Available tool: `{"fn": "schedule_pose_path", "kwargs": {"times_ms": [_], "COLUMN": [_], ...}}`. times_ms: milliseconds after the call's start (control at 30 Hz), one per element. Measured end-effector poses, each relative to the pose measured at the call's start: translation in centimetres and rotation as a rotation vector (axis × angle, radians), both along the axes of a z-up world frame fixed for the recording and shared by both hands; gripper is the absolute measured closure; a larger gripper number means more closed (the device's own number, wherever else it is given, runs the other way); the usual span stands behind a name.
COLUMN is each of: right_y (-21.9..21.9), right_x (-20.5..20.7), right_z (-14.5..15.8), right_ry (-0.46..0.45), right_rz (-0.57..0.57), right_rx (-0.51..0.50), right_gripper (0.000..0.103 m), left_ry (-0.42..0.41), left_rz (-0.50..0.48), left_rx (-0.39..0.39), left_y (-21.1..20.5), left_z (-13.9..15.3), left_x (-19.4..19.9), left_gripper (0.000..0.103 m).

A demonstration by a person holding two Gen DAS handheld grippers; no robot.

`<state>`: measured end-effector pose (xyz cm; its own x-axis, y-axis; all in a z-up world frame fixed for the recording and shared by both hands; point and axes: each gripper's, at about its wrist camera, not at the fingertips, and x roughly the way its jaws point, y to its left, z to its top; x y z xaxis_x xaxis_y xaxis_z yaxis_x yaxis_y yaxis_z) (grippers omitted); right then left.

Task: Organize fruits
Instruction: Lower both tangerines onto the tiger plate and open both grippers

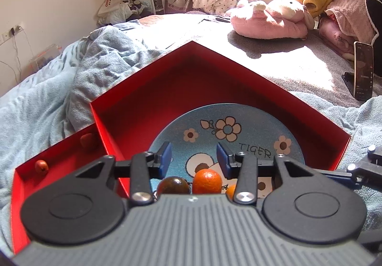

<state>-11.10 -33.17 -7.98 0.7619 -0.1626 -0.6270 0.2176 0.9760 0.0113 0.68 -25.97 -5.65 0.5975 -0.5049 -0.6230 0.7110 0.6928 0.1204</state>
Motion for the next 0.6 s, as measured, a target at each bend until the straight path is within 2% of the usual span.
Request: {"fn": "schedule_pose_path", "kwargs": {"times_ms": [133,300,600], "right_y": [-1.1,-2.5,-3.5], "right_x": [0.7,2.6,6.7], "right_z": [-0.2,-1.1,-2.8], "right_ry": [0.005,0.045,0.111], "right_rz": [-0.025,-0.054,-0.061], "right_rx": [-0.008,0.021,0.002], "right_gripper": [0.06,0.06,0.06], "left_ry": [-0.009,-0.01,-0.006], "left_rz": [0.014,0.049,0.136], "left_rx": [-0.025,-0.013,-0.016], "left_y": [1.4,2.0,4.0], "left_z": [0.9,0.6,0.7], "left_x": [0.0,0.0,1.2], "left_gripper": [0.058,0.058,0.058]}}
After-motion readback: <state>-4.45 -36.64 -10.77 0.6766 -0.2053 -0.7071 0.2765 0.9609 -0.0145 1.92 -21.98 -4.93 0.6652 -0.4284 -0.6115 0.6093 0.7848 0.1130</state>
